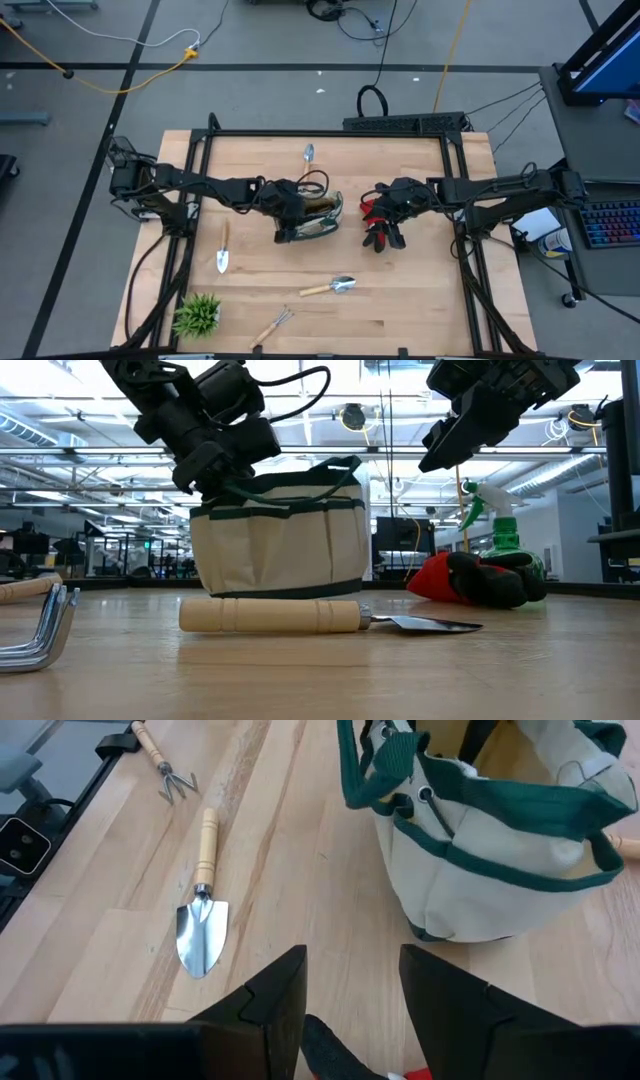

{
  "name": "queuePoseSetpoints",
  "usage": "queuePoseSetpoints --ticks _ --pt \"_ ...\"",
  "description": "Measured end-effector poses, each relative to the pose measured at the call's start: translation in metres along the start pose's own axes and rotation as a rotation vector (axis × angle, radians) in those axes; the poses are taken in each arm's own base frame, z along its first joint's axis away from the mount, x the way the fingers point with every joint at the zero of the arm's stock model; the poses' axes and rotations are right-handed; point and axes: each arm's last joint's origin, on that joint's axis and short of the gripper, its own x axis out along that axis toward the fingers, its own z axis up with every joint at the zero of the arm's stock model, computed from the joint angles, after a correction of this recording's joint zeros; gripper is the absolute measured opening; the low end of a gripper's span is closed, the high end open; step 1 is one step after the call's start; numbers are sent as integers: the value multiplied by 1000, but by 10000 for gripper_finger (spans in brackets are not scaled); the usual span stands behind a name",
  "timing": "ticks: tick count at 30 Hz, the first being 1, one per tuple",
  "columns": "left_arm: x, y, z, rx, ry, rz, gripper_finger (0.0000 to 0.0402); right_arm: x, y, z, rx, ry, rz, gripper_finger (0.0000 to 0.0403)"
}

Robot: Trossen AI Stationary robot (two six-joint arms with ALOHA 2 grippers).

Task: Pick & Place Garden tools in Gardening bag
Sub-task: Put the top brown trowel into the green gardening bag

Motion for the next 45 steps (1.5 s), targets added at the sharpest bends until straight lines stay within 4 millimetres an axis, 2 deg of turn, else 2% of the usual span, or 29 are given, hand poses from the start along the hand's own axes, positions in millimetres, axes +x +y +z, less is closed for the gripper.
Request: queuePoseSetpoints --ticks 14,29,34,42,45 --pt "-2 -3 2 10 -28 -56 142 0 0 0 0 0 0 157" --pt "-16 -30 11 88 -73 -197 136 0 0 0 2 0 0 157" --pt "-33 -34 15 102 -91 -142 136 4 -1 -7 0 -18 -1 157" --pt "-80 -35 29 129 -251 -91 136 12 -2 -22 -8 -54 -2 157" --pt "-95 -33 32 126 -298 -16 136 15 -2 -28 -7 -55 -2 157"
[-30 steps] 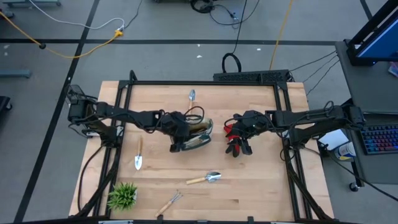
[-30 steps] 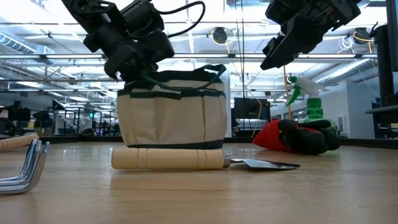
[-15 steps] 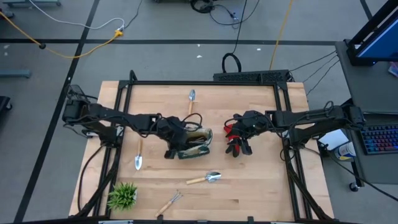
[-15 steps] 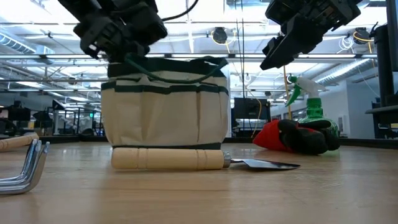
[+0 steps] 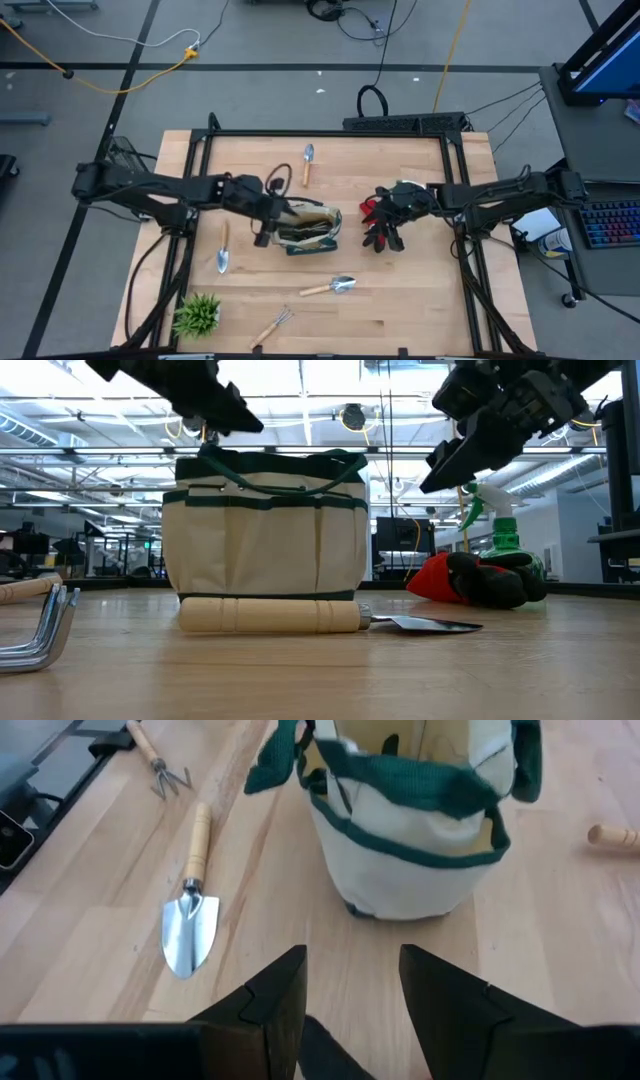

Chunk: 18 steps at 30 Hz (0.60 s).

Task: Pick & Place Garden tools in Gardening bag
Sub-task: Put the top brown trowel into the green gardening bag

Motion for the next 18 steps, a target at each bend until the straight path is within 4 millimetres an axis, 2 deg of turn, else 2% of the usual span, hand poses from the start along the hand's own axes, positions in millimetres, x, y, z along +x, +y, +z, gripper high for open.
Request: queuePoseSetpoints --ticks 8,13,18 --pt "-13 19 0 -52 -4 182 136 6 -1 -23 28 -21 -1 157" --pt "-13 43 -9 -112 28 262 136 10 -1 -41 23 -47 -1 157" --pt "-23 72 -18 -174 32 346 136 11 0 -53 10 -109 -2 157"
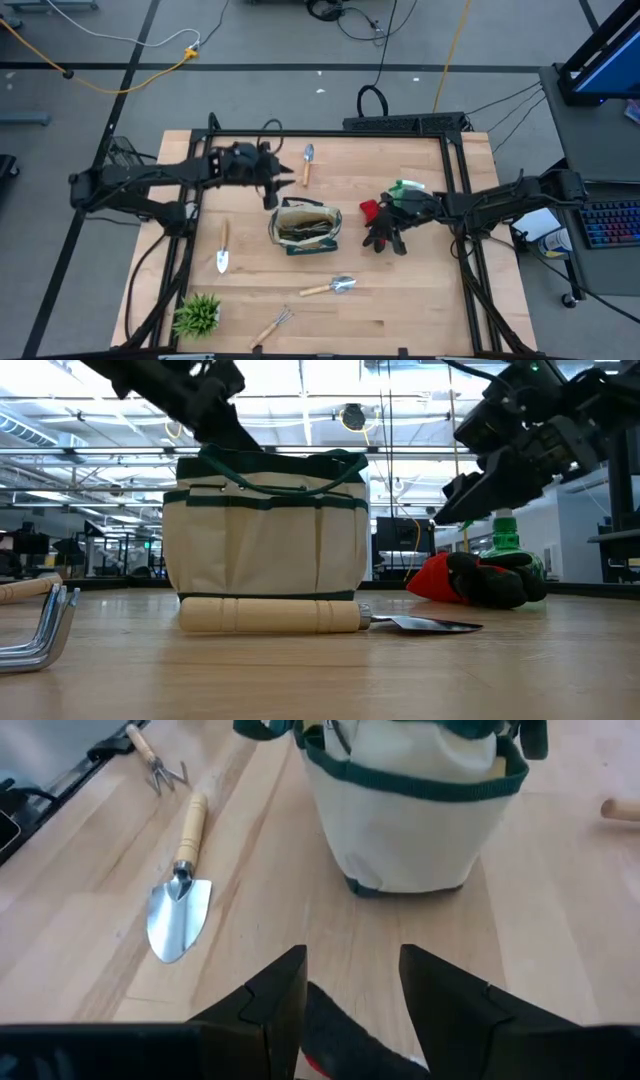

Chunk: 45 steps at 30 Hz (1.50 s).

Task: Pick & Place Garden tools in Gardening bag
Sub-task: Put the top brown trowel into the green gardening bag

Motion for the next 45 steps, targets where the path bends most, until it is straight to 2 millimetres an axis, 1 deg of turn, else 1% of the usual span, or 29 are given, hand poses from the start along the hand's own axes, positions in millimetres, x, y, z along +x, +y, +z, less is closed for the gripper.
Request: queuePoseSetpoints --ticks 3,8,14,17,24,28,45 --pt "0 14 -3 -43 -9 -39 136 -1 0 -1 -12 -55 -1 157" --pt "17 26 -11 -99 16 -67 136 -2 0 1 -40 -119 -2 157" --pt "49 28 -24 -18 52 -93 136 -2 0 2 -44 -128 -2 157" --pt "56 31 -26 18 37 -84 136 -2 0 2 -38 -128 -1 157" --pt "71 35 -39 -18 91 -131 136 -2 0 2 -36 -128 -1 157" --pt "73 34 -42 -13 97 -136 136 -2 0 2 -36 -128 -1 157" --pt "73 34 -45 21 126 -145 136 -2 0 2 -35 -129 -1 157"
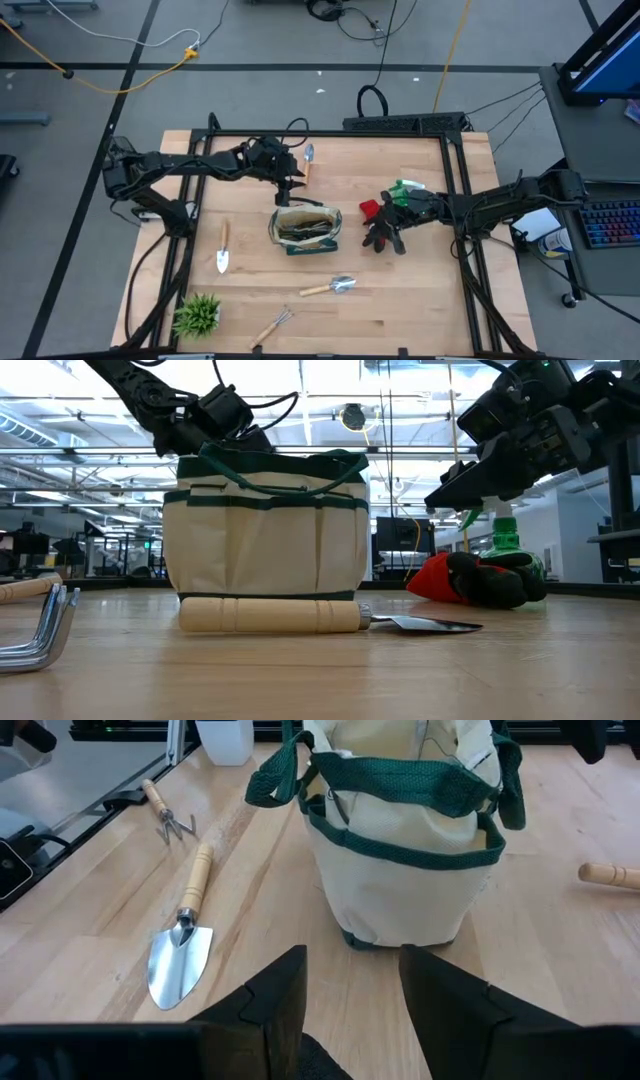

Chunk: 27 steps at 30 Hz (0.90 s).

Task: Pick & Place Garden tools in Gardening bag
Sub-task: Put the top brown trowel into the green gardening bag

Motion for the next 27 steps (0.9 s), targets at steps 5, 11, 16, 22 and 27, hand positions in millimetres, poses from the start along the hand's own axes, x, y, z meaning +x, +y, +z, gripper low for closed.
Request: queuePoseSetpoints --ticks 5,11,16,22,27 --pt "0 -1 2 10 -15 0 136 0 0 0 0 0 0 157" --pt "3 -11 4 36 -15 -33 136 0 0 0 0 0 0 157" --pt "6 -9 6 -128 -18 90 136 0 0 0 0 0 0 157" --pt "25 -4 2 -381 -68 113 136 0 0 3 -5 -23 0 157" --pt "46 -1 -6 -417 -87 111 136 0 0 5 -10 -45 -1 157"
